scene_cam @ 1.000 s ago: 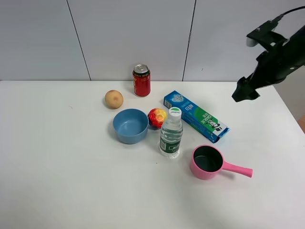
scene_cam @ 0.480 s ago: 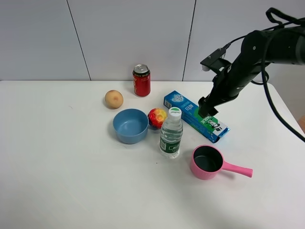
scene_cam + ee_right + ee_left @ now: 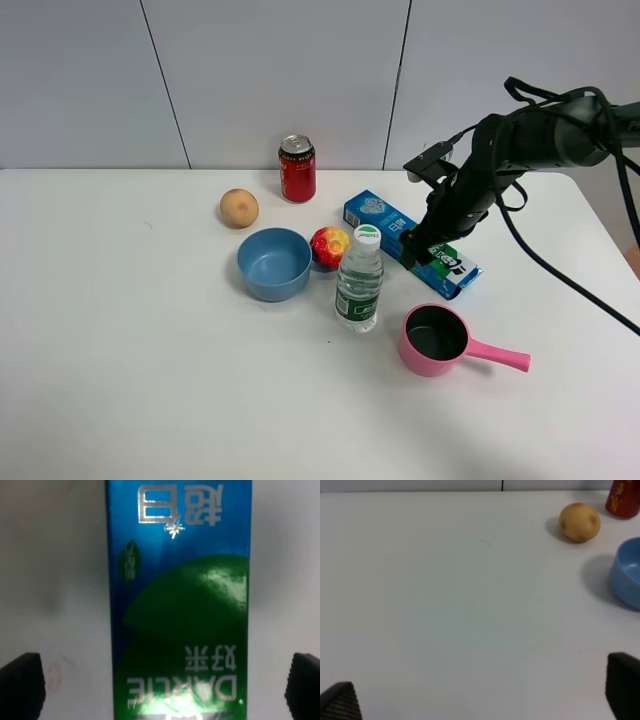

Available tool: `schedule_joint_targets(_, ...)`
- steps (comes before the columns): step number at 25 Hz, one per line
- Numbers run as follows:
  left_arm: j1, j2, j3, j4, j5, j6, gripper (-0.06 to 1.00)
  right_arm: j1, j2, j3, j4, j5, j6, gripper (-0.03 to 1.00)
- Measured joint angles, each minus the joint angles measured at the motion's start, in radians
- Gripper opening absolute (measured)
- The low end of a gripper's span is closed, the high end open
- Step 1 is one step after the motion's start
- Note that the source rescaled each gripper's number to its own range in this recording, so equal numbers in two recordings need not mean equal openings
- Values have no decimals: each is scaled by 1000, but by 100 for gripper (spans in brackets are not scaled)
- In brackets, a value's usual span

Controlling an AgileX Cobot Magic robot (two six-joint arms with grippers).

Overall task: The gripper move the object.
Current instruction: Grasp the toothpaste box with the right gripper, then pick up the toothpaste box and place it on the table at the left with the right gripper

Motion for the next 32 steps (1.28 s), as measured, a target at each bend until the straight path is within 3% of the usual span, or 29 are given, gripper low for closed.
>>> schedule_joint_targets(8,0,0,0,0,0,0,100,0,30,0,11,-66,1,92)
schedule_joint_targets(16,0,0,0,0,0,0,100,0,79,0,42,-109,1,77)
schedule_joint_targets(18,0,0,0,0,0,0,100,0,81,0,44,-112,1,67)
schedule_joint_targets(20,0,0,0,0,0,0,100,0,82,0,44,-117,1,50)
schedule_joint_targets(24,0,0,0,0,0,0,100,0,82,0,45,-120,1,0)
schedule_joint_targets(32,0,0,0,0,0,0,100,0,59,0,45,-99,15,0)
